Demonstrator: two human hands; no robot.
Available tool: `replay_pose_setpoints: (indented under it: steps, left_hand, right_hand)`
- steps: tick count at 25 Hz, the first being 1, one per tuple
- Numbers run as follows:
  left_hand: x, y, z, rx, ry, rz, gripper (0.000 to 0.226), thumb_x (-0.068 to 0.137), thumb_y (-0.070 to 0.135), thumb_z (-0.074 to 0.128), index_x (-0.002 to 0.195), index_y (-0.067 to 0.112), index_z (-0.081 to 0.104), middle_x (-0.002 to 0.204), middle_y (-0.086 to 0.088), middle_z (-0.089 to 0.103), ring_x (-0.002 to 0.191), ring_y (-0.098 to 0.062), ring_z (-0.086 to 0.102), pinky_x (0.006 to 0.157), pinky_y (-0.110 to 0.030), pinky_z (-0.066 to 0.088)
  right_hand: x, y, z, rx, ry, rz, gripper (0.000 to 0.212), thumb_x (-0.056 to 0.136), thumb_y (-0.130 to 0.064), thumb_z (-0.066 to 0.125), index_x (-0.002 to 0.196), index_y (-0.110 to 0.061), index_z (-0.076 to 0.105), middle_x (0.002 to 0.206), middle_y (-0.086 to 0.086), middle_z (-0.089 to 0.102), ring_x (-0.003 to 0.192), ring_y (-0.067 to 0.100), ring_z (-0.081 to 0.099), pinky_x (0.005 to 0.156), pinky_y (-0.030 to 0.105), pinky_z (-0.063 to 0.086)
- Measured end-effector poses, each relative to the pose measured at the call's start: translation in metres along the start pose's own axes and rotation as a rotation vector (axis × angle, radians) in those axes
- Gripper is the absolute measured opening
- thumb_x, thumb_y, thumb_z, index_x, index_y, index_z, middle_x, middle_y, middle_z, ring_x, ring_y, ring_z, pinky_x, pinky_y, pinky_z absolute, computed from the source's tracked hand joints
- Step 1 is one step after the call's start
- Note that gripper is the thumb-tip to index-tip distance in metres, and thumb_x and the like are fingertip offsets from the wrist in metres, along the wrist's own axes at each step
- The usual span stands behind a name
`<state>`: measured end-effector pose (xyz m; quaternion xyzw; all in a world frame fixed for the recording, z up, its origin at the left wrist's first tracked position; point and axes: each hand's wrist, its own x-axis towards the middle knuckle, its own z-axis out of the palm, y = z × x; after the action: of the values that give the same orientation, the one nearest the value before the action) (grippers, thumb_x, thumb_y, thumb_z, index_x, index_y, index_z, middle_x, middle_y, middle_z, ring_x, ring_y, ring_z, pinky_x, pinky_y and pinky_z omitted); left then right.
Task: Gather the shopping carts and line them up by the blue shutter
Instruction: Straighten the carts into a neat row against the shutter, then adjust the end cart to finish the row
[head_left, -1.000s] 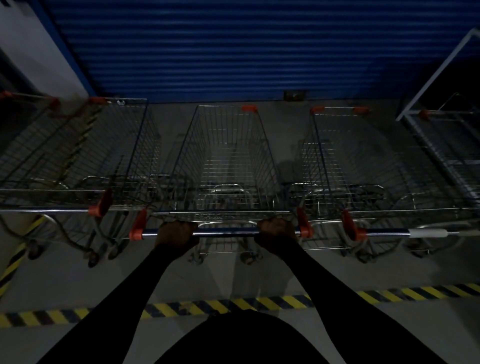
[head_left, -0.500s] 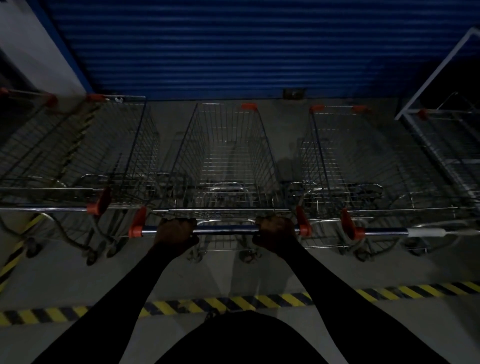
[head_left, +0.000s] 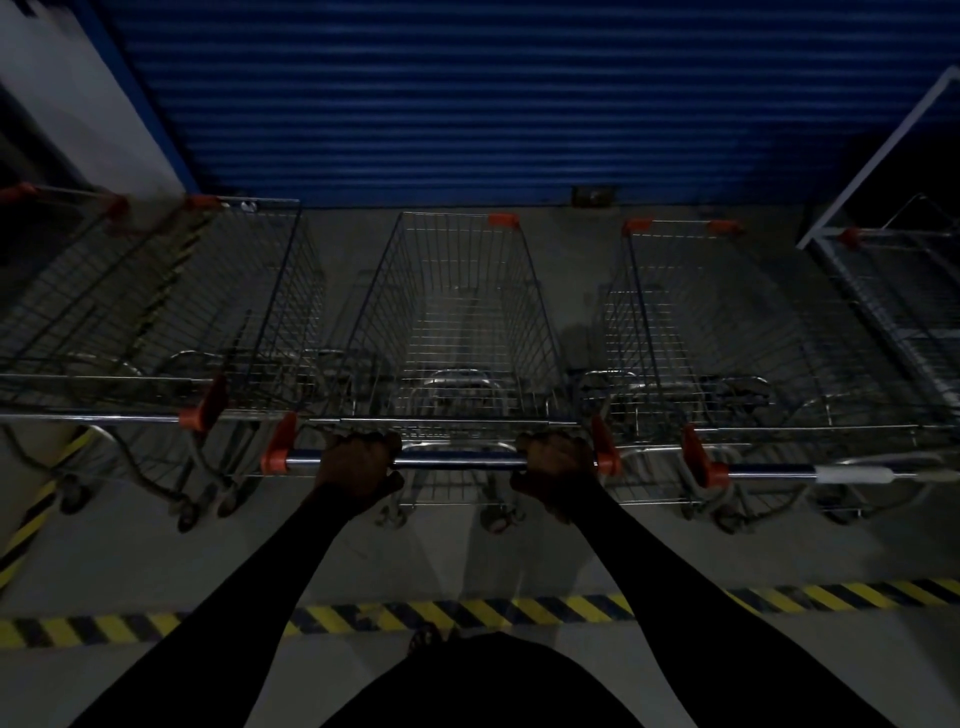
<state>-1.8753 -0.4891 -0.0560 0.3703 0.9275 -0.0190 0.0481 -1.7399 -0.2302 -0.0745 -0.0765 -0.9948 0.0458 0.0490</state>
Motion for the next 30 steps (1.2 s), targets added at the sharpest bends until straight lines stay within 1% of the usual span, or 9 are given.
replay_pose_setpoints:
  steps: [2,6,10,12,14,19,24,26,30]
  left_hand:
    - [-0.002,0.004,0.001,0.012,-0.006,-0.006,0.037,0.064,0.045,0.071,0.092,0.023,0.059,0.081,-0.001,0.067,0.076,-0.028,0.065,0.073,-0.036,0.046]
    - [-0.006,0.004,0.002,0.022,0.043,-0.021,0.049,0.057,0.044,0.076,0.099,0.023,0.061,0.085,-0.002,0.068,0.079,-0.029,0.065,0.076,-0.039,0.044]
    - [-0.002,0.006,-0.005,0.019,0.048,-0.068,0.060,0.053,0.045,0.076,0.109,0.028,0.062,0.099,-0.001,0.070,0.091,-0.029,0.066,0.086,-0.043,0.042]
    - [0.000,0.007,-0.007,0.012,0.023,-0.063,0.064,0.056,0.048,0.073,0.117,0.030,0.058,0.109,0.000,0.068,0.099,-0.029,0.063,0.090,-0.044,0.040]
    - [-0.001,0.010,-0.009,0.002,0.029,-0.059,0.068,0.057,0.051,0.070,0.120,0.030,0.056,0.114,0.000,0.066,0.103,-0.030,0.061,0.092,-0.045,0.038]
    - [-0.011,0.007,-0.020,-0.075,0.232,-0.077,0.074,0.057,0.061,0.045,0.120,0.024,0.060,0.113,-0.005,0.066,0.101,-0.035,0.061,0.086,-0.050,0.043]
    - [-0.019,-0.060,-0.029,-0.007,0.345,-0.174,0.077,0.064,0.063,0.046,0.127,0.021,0.056,0.122,-0.010,0.061,0.108,-0.037,0.055,0.093,-0.049,0.038]
    - [-0.022,-0.104,-0.033,0.016,0.390,-0.201,0.070,0.068,0.058,0.048,0.128,0.023,0.055,0.126,-0.007,0.059,0.112,-0.034,0.053,0.098,-0.048,0.034]
    - [-0.030,-0.209,-0.040,0.010,0.442,-0.201,0.063,0.076,0.053,0.048,0.129,0.020,0.055,0.126,-0.007,0.059,0.111,-0.035,0.053,0.091,-0.046,0.039]
  right_hand:
    - [0.001,-0.002,-0.004,0.006,-0.116,0.082,0.044,0.059,-0.047,0.060,0.094,-0.021,0.069,0.081,-0.001,0.068,0.078,0.024,0.065,0.070,0.033,0.048]
    - [-0.001,-0.004,-0.005,0.008,-0.111,0.108,0.053,0.052,-0.052,0.056,0.095,-0.025,0.068,0.078,0.000,0.069,0.078,0.024,0.066,0.075,0.037,0.047]
    - [0.004,-0.005,-0.011,0.011,-0.170,0.089,0.058,0.062,-0.058,0.057,0.111,-0.028,0.059,0.102,0.000,0.068,0.099,0.025,0.062,0.089,0.036,0.042]
    - [0.006,-0.009,-0.015,-0.002,-0.130,0.093,0.066,0.056,-0.066,0.054,0.111,-0.030,0.061,0.107,-0.001,0.068,0.101,0.026,0.063,0.091,0.041,0.045]
    - [0.004,-0.013,-0.016,0.041,-0.061,0.073,0.072,0.052,-0.071,0.051,0.109,-0.030,0.065,0.107,-0.002,0.069,0.100,0.027,0.064,0.087,0.044,0.048]
    - [0.022,-0.034,-0.022,0.135,0.065,-0.059,0.068,0.069,-0.063,0.046,0.122,-0.023,0.062,0.111,0.003,0.067,0.100,0.032,0.060,0.084,0.043,0.048]
    - [0.064,-0.084,-0.026,0.157,0.034,-0.119,0.069,0.078,-0.061,0.041,0.137,-0.026,0.048,0.135,0.005,0.054,0.122,0.032,0.048,0.098,0.049,0.040]
    - [0.089,-0.118,-0.026,0.119,0.041,-0.151,0.071,0.077,-0.062,0.039,0.139,-0.028,0.046,0.136,0.003,0.052,0.124,0.030,0.046,0.101,0.048,0.037]
    - [0.143,-0.213,-0.022,0.132,0.079,-0.186,0.071,0.076,-0.062,0.041,0.135,-0.023,0.051,0.133,0.006,0.055,0.121,0.031,0.049,0.097,0.049,0.036]
